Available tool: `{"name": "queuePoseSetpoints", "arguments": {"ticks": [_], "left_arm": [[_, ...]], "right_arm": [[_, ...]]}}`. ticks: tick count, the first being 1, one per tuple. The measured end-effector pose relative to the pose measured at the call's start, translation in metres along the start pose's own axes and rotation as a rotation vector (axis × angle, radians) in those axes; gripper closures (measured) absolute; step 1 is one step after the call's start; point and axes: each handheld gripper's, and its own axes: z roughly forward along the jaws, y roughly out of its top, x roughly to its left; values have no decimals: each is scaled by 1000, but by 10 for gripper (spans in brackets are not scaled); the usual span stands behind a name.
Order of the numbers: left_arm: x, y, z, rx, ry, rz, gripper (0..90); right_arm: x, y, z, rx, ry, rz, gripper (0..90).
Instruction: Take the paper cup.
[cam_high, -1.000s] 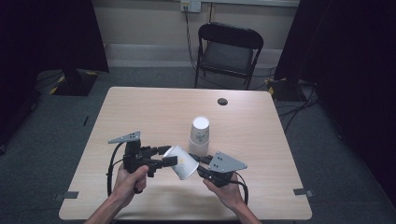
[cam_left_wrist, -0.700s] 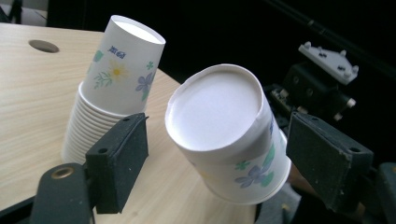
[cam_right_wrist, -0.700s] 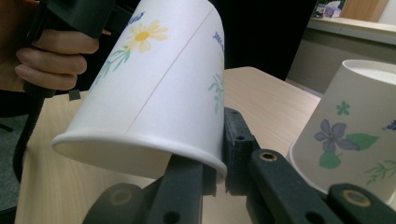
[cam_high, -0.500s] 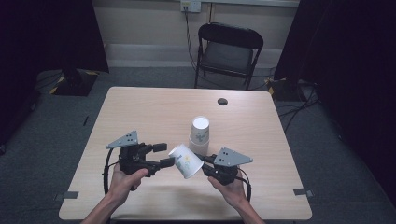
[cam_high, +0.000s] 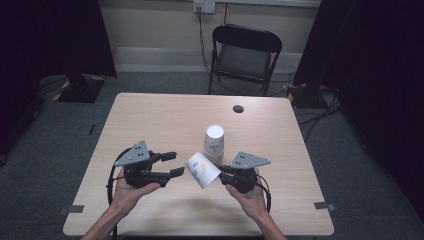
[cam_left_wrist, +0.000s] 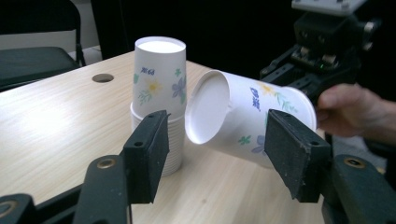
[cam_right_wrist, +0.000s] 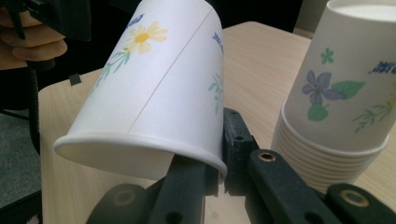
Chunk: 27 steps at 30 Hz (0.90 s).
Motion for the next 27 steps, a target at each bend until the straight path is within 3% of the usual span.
{"name": "queuePoseSetpoints", "arguments": {"ticks": [2, 7, 12, 18, 21, 24, 27], "left_arm": [[-1, -3, 2, 40, 27, 40, 378], [-4, -6, 1, 72, 37, 81, 303], [-4, -9, 0, 86, 44, 96, 299], [-8, -13, 4, 115, 8, 133, 337], [-9, -14, 7, 127, -22, 127, 337], [-11, -15, 9, 145, -40, 154, 336], [-13, -18, 13, 166, -52, 161, 305]], "right_arm": [[-2, 0, 3, 39, 3, 22, 873], [-4, 0, 10, 100, 24, 69, 875], [-3, 0, 20, 161, 43, 72, 876], [0, 0, 35, 254, 71, 67, 876], [2, 1, 41, 290, 87, 66, 876], [4, 1, 47, 336, 101, 57, 877], [6, 0, 51, 351, 112, 49, 877]]}}
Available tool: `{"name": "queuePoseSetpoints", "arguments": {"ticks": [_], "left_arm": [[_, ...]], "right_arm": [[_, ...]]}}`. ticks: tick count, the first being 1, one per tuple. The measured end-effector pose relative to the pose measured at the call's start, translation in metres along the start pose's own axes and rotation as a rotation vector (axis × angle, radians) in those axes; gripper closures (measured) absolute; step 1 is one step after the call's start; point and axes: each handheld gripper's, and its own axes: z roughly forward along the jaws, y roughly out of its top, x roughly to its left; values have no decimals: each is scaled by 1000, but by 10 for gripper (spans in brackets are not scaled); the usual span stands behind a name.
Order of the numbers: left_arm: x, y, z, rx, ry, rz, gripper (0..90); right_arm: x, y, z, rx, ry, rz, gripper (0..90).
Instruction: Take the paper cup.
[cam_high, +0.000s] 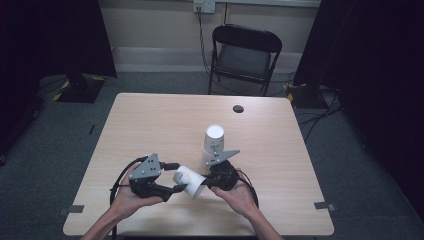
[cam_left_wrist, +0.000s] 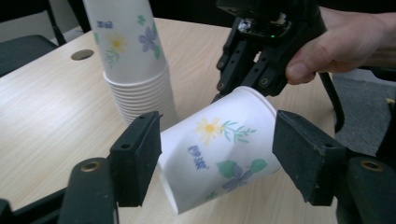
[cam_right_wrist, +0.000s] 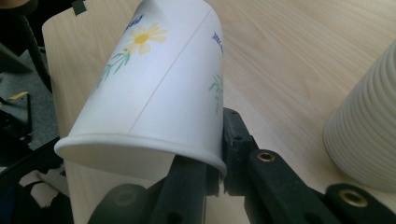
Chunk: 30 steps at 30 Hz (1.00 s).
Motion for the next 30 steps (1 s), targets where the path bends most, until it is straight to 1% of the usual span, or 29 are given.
{"name": "queuePoseSetpoints", "arguments": {"ticks": [2, 3, 4, 7, 8, 9, 11, 12, 13, 15, 16, 17, 19, 20, 21, 23, 24, 25, 26, 27, 29, 30], "left_arm": [[-1, -3, 5, 22, -11, 6, 268], [-3, -4, 6, 26, 1, 15, 257], [-4, -5, 9, 30, 0, 31, 243], [-4, -6, 11, 42, 4, 51, 229], [-5, -6, 13, 61, 3, 76, 223], [-5, -6, 13, 61, 3, 76, 220], [-6, -8, 14, 75, -2, 97, 214], [-7, -8, 15, 80, -10, 98, 204], [-7, -9, 15, 83, -19, 101, 190], [-7, -10, 14, 84, -19, 114, 185], [-8, -11, 15, 100, -17, 131, 177], [-8, -11, 15, 100, -17, 131, 177], [-9, -12, 16, 116, -16, 153, 177], [-10, -12, 17, 119, -12, 160, 177], [-11, -12, 17, 116, 7, 169, 185], [-12, -11, 19, 124, -9, 179, 181], [-14, -13, 22, 150, -18, 193, 174], [-14, -13, 22, 150, -18, 193, 172], [-15, -14, 24, 164, -29, 195, 172], [-17, -17, 26, 173, -16, 206, 178], [-18, -18, 29, 184, -15, 212, 177], [-18, -18, 31, 182, -11, 205, 174]], "right_arm": [[2, 1, 1, -1, 0, -12, 877], [3, 2, 1, 2, 0, -15, 876], [3, 2, 2, 9, -5, -23, 876], [3, 1, 4, 22, 4, -17, 876], [3, 1, 5, 35, 12, -20, 876], [3, 1, 5, 35, 12, -20, 876], [4, 1, 6, 43, 14, -24, 876], [4, 1, 6, 46, 13, -26, 876], [5, 0, 7, 45, 11, -27, 876], [5, -1, 7, 42, 10, -28, 876], [6, 0, 7, 38, 13, -25, 876], [6, 0, 7, 38, 13, -25, 876], [6, 0, 6, 29, 13, -24, 876], [6, 1, 5, 26, 15, -22, 876], [6, 1, 4, 22, 16, -20, 876], [5, 1, 3, 13, 21, -14, 877], [5, 2, 3, 1, 27, -3, 881], [5, 2, 3, 1, 27, -3, 881], [4, 2, 2, -5, 28, 1, 884], [4, 3, 1, -12, 29, 3, 885], [3, 4, -2, -28, 34, 13, 885], [3, 4, -3, -27, 31, 14, 885]]}}
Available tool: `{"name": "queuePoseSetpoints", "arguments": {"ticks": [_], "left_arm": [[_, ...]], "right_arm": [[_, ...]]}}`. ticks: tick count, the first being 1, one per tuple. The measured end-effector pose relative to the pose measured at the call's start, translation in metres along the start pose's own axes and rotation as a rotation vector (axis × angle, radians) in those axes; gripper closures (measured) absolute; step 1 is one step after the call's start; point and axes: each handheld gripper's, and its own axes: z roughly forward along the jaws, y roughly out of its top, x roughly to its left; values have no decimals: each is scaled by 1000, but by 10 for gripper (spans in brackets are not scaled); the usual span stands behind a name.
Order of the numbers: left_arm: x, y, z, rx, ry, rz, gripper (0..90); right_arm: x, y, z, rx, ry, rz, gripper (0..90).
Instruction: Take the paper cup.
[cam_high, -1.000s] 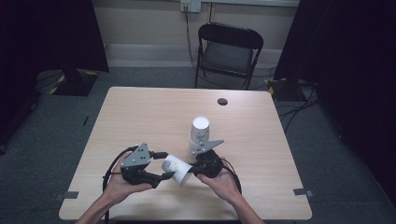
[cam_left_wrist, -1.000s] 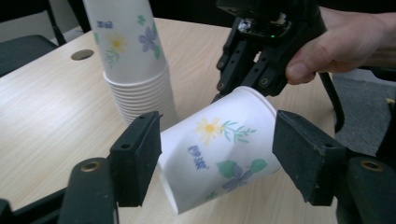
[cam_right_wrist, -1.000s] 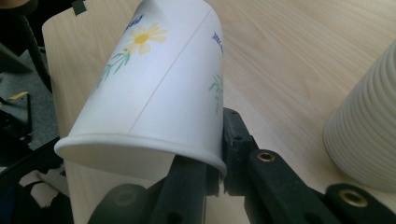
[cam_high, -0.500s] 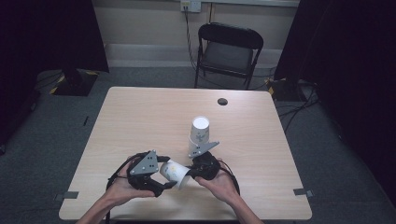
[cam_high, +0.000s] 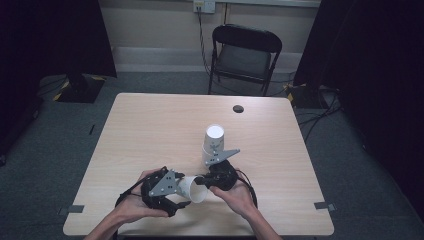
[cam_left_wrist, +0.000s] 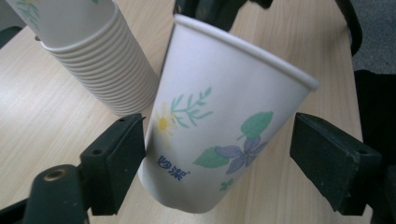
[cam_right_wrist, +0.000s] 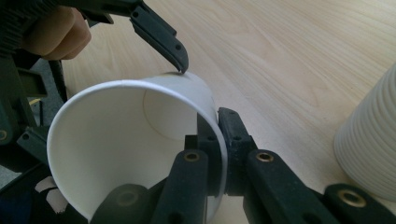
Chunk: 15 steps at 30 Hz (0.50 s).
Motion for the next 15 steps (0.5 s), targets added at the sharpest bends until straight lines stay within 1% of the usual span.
{"name": "queuePoseSetpoints", "arguments": {"ticks": [2, 4, 5, 6, 7, 8, 9, 12, 13, 14, 15], "left_arm": [[0, 0, 2, 1, 7, -2, 173], [-2, 0, 5, 11, 19, 1, 169], [-3, -1, 7, 20, 35, 15, 167], [-4, -1, 10, 20, 49, 16, 169], [-4, -1, 10, 20, 49, 16, 172], [-5, -1, 11, 27, 62, 19, 172], [-5, 0, 13, 32, 67, 24, 172], [-5, -1, 14, 26, 85, 23, 188], [-6, -1, 14, 27, 90, 18, 188], [-6, -1, 14, 24, 98, 4, 198], [-6, -1, 14, 24, 98, 4, 203]], "right_arm": [[0, 0, 0, 0, 0, 10, 886], [0, -1, 1, 1, 9, 18, 886], [0, 0, 1, -1, 15, 25, 886], [0, 0, 2, -8, 30, 42, 886], [0, 0, 2, -8, 30, 42, 886], [1, 1, 3, -8, 30, 43, 886], [1, 2, 4, -8, 23, 45, 885], [2, 3, 5, -6, 16, 69, 885], [2, 3, 5, -6, 16, 69, 885], [2, 3, 5, -9, 12, 70, 881], [2, 3, 5, -9, 12, 70, 881]]}}
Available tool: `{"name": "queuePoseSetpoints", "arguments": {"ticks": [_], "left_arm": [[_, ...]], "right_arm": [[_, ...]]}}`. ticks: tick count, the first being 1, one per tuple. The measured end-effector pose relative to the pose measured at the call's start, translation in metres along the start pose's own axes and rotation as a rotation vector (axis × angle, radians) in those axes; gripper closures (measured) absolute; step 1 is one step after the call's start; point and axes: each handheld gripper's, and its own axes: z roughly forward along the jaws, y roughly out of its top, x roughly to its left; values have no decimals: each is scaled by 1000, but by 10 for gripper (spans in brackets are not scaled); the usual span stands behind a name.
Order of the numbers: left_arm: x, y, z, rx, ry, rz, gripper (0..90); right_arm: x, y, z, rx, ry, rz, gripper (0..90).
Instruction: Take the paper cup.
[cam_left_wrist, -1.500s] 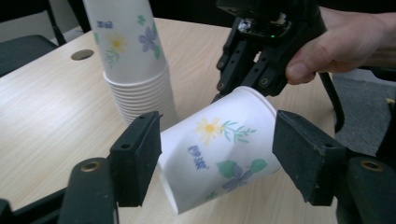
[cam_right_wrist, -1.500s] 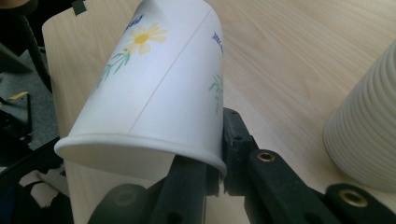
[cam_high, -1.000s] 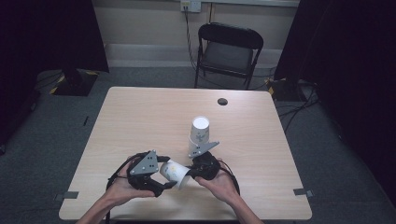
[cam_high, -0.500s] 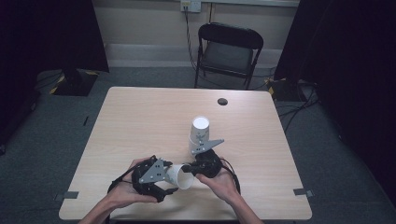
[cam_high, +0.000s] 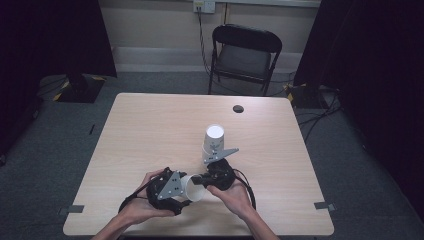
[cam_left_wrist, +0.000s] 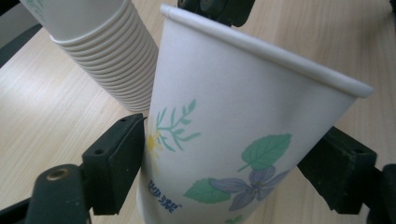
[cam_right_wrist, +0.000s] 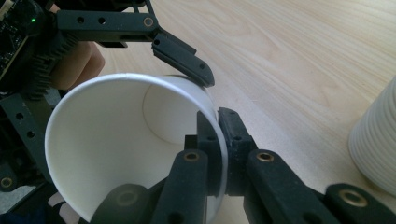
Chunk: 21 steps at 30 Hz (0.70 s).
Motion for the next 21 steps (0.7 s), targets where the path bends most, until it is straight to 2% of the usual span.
{"name": "queuePoseSetpoints", "arguments": {"ticks": [1, 3, 8, 10, 12, 13, 16, 17, 18, 19, 21], "left_arm": [[0, 0, 0, 0, 1, -1, 203], [1, -1, 0, -15, -1, -32, 212], [11, -5, -2, -42, -40, -141, 227], [15, -8, -3, -58, -60, -191, 230], [20, -11, -4, -83, -111, -280, 230], [20, -11, -5, -88, -112, -290, 230], [20, -12, -5, -90, -112, -293, 223], [18, -11, -4, -85, -99, -274, 219], [18, -11, -4, -85, -99, -274, 216], [14, -11, -4, -70, -58, -220, 220], [12, -10, -3, -57, -62, -201, 227]], "right_arm": [[0, 0, 0, -3, -3, 0, 876], [1, 0, 0, -11, -12, -6, 852], [1, 0, -5, -73, -34, -21, 809], [1, 0, -8, -109, -35, -25, 813], [1, 0, -11, -138, -31, -24, 838], [1, 0, -11, -141, -31, -24, 846], [0, 0, -11, -146, -27, -17, 863], [-1, 0, -10, -143, -15, -1, 874], [-2, 1, -10, -140, -8, 6, 881], [-2, 1, -10, -132, -4, 13, 886], [-2, 1, -8, -103, -10, 30, 889]]}}
